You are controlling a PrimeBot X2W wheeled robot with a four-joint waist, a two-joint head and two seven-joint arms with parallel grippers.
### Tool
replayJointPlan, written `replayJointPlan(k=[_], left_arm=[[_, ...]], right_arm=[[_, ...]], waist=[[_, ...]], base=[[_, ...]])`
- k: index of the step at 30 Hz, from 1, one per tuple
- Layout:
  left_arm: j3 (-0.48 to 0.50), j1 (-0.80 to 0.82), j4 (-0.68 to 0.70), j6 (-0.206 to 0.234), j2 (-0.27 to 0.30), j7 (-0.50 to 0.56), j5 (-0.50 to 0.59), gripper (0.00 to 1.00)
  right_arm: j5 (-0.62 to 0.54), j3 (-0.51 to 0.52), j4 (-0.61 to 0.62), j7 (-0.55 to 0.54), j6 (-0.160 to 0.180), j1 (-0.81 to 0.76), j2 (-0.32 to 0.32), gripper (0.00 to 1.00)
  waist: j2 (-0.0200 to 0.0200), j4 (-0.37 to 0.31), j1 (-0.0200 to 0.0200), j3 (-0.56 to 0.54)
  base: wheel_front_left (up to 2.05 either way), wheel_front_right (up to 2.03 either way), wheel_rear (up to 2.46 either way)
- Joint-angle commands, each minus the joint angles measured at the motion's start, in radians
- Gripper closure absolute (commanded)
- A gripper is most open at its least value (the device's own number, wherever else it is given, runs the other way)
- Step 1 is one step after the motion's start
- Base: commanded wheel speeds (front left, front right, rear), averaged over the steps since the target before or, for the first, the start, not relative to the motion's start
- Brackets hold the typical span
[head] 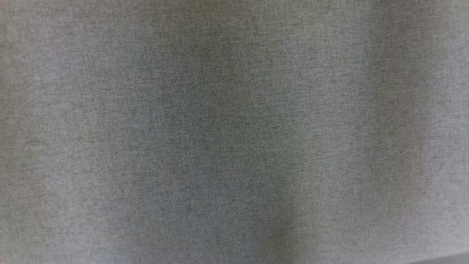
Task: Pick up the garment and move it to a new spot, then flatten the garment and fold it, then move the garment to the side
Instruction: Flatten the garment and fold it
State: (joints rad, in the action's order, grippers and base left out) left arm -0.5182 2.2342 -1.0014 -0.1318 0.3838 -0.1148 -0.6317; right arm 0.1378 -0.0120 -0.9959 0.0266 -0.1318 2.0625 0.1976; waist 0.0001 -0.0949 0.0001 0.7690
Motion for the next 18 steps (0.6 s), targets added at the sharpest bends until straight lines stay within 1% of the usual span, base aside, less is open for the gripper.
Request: replayJointPlan(k=[1,8,12,16,18], left_arm=[[-0.003,0.019,-0.003,0.003,0.007,-0.006,-0.013,1.00],[-0.049,0.040,-0.024,0.003,0.020,-0.024,-0.049,1.00],[-0.066,0.036,-0.021,0.003,0.021,-0.041,-0.076,1.00],[-0.087,-0.009,0.001,0.003,0.023,-0.066,-0.104,1.00],[-0.100,-0.040,0.017,0.003,0.034,-0.076,-0.123,1.00]], right_arm=[[-0.006,-0.003,-0.004,0.006,0.002,0.016,0.002,1.00],[-0.028,-0.018,-0.060,0.032,0.002,0.048,0.000,1.00],[-0.033,-0.028,-0.085,0.050,0.002,0.059,-0.012,1.00],[-0.014,-0.039,-0.108,0.074,0.002,0.044,-0.013,1.00],[-0.002,-0.048,-0.117,0.088,0.002,0.018,-0.014,1.00]], waist=[[-0.0001,0.000,-0.0001,0.002],[-0.0001,-0.003,-0.0001,0.010],[-0.0001,-0.002,-0.0001,0.008],[-0.0001,0.001,-0.0001,-0.006],[-0.0001,0.003,-0.0001,-0.017]], base=[[0.00,0.00,0.00],[0.00,0.00,0.00],[0.00,0.00,0.00],[0.00,0.00,0.00],[0.00,0.00,0.00]])
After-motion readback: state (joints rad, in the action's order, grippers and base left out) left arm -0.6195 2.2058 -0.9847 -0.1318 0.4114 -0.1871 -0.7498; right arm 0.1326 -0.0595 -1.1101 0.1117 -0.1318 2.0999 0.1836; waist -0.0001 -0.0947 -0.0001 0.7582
